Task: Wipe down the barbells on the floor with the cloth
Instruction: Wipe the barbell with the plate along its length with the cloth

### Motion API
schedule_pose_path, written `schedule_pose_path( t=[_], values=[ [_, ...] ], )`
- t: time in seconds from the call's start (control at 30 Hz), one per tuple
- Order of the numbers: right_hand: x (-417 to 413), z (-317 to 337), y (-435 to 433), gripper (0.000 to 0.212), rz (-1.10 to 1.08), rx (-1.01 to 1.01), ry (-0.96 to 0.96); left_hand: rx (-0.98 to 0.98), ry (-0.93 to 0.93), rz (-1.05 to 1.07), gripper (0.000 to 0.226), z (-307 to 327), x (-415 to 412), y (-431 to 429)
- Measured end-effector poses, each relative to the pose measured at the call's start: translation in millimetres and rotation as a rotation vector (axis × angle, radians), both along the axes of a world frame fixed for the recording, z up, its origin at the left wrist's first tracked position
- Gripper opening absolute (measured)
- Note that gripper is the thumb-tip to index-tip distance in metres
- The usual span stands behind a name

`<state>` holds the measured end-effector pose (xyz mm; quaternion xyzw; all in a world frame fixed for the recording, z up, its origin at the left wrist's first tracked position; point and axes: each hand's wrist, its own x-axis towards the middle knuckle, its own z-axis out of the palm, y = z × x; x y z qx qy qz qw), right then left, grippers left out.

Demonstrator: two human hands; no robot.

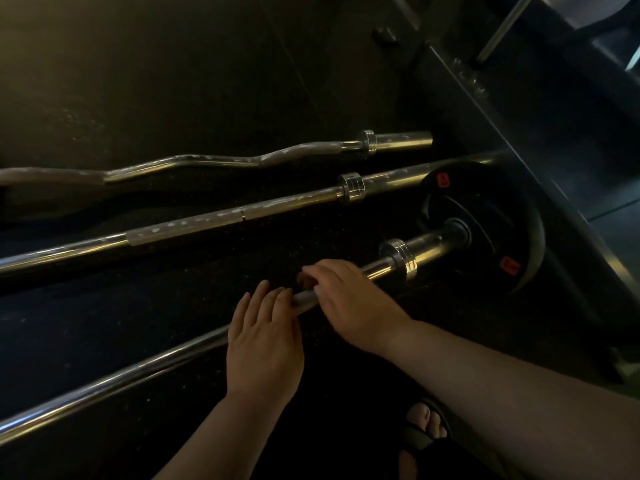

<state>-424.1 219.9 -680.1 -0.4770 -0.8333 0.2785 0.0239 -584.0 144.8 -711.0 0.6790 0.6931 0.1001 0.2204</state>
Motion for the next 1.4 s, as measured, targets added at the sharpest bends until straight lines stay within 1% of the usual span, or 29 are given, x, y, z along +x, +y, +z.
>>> schedule_pose_path(
  t=[0.03,0.1,0.13,0.2,0.27,0.33,0.4,0.47,0.53,0.6,0.67,0.73,0.77,0.8,0.87,0.93,1.07,1.1,1.17,1.23,1.3,1.33,1.4],
  values=[
    [10,-2,7,0.040,-0.040,0.032,-0.019,0.014,-0.009,-0.003,0.052,0,-1,0],
    [26,-9,22,0.039,-0.216,0.088,-0.113,0.041,-0.011,-0.012,0.054,-3,-2,0],
    [29,-12,27,0.041,-0.296,0.094,-0.159,0.050,-0.009,-0.018,0.057,-4,-3,0],
    [19,-13,26,0.048,-0.368,0.090,-0.180,0.057,0.006,-0.023,0.063,-6,-2,-2],
    [1,-9,11,0.047,-0.316,0.059,-0.104,0.050,0.022,-0.009,0.063,-7,-1,-2],
    [-12,-3,-9,0.044,-0.125,0.010,-0.011,0.032,0.031,-0.006,0.062,-6,-1,-2],
    [-7,1,-9,0.042,0.004,-0.028,0.010,0.030,0.016,-0.019,0.061,-4,-2,-2],
    [10,-5,12,0.037,-0.031,0.034,-0.070,0.041,-0.026,-0.027,0.060,-2,-6,-2],
    [25,-9,31,0.034,-0.231,0.062,-0.149,0.033,-0.035,-0.051,0.058,-2,-11,-4],
    [22,-12,27,0.039,-0.347,0.086,-0.193,0.008,0.036,-0.024,0.058,-3,-15,-10],
    [7,-13,8,0.046,-0.320,0.090,-0.118,-0.012,0.109,0.069,0.055,-2,-15,-14],
    [-8,-7,-12,0.044,-0.185,0.015,0.024,-0.046,0.107,0.104,0.050,0,-14,-13],
    [-9,-5,-15,0.043,-0.115,-0.032,0.066,-0.053,0.091,0.108,0.048,0,-13,-12],
    [-6,-3,-14,0.043,-0.061,-0.059,0.081,-0.054,0.078,0.111,0.047,0,-13,-11],
    [8,-6,-3,0.042,0.006,-0.005,0.042,-0.057,0.072,0.116,0.047,0,-15,-11],
    [18,-11,4,0.040,-0.016,0.063,0.012,-0.057,0.060,0.116,0.048,2,-17,-12],
    [18,-19,1,0.039,-0.299,0.109,0.008,-0.035,0.020,0.089,0.046,1,-19,-9],
    [14,-19,-3,0.039,-0.336,0.114,0.006,-0.030,0.018,0.093,0.047,0,-18,-9],
    [2,-17,-12,0.043,-0.283,0.086,0.017,-0.021,0.024,0.114,0.045,-2,-15,-11],
    [-2,-8,-16,0.044,-0.116,0.017,0.047,-0.019,0.051,0.121,0.043,-4,-14,-13],
    [11,-5,-6,0.044,0.023,-0.006,0.027,-0.006,0.067,0.118,0.045,-6,-16,-15],
    [20,-7,2,0.045,0.015,0.013,-0.005,0.000,0.068,0.113,0.048,-7,-17,-16],
    [37,-12,15,0.050,-0.152,0.064,-0.053,0.015,0.074,0.105,0.052,-8,-19,-17]
  ],
)
